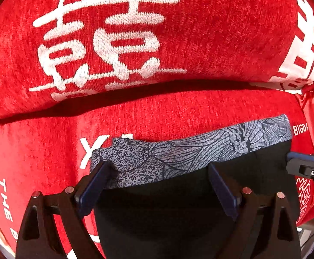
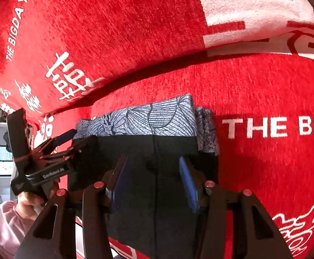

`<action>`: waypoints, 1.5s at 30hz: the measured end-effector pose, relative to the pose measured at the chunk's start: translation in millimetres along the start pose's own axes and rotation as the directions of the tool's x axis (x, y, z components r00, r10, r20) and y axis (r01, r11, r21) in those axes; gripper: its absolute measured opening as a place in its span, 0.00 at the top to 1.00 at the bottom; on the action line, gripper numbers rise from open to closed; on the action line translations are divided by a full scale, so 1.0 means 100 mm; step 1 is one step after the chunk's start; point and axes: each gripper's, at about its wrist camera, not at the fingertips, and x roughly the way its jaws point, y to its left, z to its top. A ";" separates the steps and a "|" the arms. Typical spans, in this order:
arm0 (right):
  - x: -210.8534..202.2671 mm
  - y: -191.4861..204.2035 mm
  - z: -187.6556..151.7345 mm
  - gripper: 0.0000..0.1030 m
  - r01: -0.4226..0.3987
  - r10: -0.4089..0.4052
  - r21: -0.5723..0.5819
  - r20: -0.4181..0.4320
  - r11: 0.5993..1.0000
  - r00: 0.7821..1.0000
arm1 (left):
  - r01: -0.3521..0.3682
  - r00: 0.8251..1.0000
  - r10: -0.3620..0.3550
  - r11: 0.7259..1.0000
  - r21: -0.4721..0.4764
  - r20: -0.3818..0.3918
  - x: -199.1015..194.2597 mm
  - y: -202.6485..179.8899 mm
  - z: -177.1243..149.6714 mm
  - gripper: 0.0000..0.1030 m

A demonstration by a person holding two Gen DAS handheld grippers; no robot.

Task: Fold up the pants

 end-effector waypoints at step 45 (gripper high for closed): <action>0.16 -1.00 -0.39 0.28 -0.424 0.432 0.082 -0.167 0.902 0.886 | 0.334 0.928 -0.347 0.937 -0.106 -0.138 0.13 0.58 -0.60 0.10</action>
